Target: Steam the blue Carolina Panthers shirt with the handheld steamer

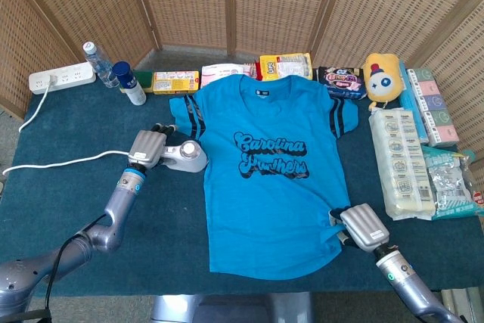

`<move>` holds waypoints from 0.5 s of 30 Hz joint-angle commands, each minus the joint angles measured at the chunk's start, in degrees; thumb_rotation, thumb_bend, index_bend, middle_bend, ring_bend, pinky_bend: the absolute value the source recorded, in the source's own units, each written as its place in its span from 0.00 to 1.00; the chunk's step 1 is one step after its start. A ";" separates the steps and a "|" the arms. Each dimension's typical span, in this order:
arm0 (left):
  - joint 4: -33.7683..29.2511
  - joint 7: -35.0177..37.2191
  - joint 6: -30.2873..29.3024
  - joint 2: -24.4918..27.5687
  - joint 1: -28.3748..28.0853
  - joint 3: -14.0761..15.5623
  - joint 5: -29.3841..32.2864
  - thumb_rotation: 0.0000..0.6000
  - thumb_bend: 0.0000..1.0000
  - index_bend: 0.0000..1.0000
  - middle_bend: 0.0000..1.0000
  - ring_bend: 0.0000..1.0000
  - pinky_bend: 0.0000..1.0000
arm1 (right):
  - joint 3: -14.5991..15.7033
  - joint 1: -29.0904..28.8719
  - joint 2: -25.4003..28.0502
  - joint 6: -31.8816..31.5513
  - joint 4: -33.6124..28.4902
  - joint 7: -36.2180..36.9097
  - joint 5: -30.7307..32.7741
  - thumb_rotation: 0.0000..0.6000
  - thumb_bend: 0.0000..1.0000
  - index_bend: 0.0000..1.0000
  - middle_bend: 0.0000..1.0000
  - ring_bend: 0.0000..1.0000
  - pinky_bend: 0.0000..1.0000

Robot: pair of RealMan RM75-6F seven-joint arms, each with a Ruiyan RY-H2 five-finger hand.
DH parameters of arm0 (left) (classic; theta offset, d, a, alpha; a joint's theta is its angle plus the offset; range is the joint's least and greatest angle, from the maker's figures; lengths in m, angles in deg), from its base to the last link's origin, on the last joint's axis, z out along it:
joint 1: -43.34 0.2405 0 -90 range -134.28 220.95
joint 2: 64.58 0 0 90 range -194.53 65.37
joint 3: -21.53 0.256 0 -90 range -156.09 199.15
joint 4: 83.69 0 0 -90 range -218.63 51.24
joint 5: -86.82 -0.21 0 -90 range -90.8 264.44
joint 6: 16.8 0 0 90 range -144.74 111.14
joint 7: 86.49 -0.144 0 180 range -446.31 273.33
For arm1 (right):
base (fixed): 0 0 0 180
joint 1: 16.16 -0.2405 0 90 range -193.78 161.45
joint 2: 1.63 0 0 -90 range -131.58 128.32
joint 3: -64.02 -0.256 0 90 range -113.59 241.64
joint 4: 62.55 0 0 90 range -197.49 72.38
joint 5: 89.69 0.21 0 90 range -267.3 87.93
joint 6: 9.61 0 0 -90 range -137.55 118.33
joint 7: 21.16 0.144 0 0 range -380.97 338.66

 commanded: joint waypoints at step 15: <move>-1.73 -2.33 -1.19 1.26 0.05 -0.54 1.79 1.00 0.20 0.00 0.10 0.05 0.24 | -0.13 -0.22 -0.06 -0.03 -0.09 0.28 -0.07 1.00 0.58 0.63 0.58 0.62 0.73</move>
